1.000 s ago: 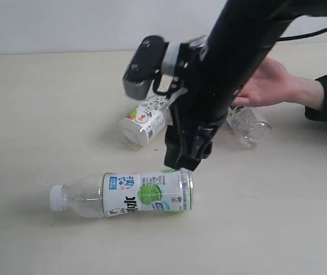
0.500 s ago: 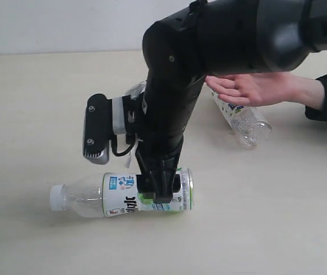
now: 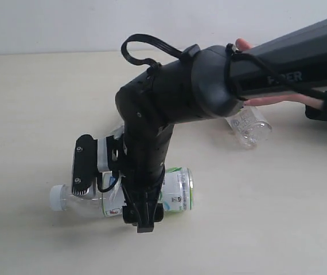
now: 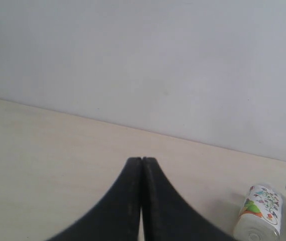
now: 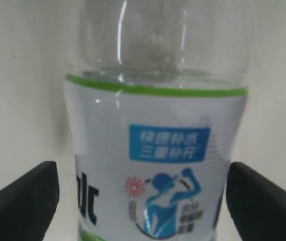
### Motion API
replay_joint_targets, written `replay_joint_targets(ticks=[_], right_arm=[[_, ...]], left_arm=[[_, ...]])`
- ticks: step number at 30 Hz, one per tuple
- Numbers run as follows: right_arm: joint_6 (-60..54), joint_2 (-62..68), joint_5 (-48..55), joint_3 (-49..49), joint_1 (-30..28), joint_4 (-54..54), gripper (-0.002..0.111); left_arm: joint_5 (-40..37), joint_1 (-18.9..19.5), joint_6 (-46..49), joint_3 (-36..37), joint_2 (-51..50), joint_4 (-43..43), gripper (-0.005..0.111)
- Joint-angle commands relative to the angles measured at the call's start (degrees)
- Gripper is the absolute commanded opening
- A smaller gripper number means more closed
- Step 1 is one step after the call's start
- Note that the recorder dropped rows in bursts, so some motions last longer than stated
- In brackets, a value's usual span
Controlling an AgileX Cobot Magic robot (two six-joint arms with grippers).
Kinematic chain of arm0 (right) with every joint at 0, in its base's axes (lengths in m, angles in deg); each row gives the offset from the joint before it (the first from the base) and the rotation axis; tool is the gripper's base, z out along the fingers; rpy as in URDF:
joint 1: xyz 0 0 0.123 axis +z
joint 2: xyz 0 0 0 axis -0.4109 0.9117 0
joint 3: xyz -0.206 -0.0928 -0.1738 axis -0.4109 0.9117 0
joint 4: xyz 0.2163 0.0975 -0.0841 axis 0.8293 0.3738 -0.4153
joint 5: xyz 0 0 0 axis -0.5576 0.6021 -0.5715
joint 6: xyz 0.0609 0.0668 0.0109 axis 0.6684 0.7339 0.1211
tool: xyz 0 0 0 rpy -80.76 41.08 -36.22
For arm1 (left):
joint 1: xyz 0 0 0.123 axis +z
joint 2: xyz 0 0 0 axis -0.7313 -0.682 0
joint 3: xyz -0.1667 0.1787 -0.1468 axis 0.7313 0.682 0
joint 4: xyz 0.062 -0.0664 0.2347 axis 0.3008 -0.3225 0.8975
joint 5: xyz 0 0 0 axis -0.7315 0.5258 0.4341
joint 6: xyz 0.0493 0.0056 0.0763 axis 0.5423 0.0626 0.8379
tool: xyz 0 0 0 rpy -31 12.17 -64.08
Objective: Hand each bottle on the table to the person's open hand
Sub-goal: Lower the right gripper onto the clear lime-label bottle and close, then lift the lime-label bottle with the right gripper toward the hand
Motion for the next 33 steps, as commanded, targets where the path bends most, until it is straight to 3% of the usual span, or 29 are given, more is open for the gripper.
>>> replay_joint_targets(ticks=[1, 6, 9, 19, 33], right_arm=[[0.3, 1.4, -1.2, -0.2, 0.1, -0.2, 0.085], [0.3, 1.9, -1.2, -0.2, 0.1, -0.2, 0.081], [0.3, 1.9, -1.0, -0.2, 0.1, -0.2, 0.068], [0.3, 1.9, -0.2, -0.2, 0.1, -0.2, 0.002], [3.4, -2.3, 1.3, -0.2, 0.1, -0.2, 0.0]], left_arm=[[0.3, -0.3, 0.2, 0.2, 0.4, -0.5, 0.002], [0.3, -0.3, 0.2, 0.2, 0.4, -0.5, 0.002], [0.3, -0.3, 0.2, 0.2, 0.4, -0.5, 0.002], [0.3, -0.3, 0.2, 0.2, 0.4, -0.5, 0.002], [0.3, -0.3, 0.2, 0.2, 0.4, -0.5, 0.002]])
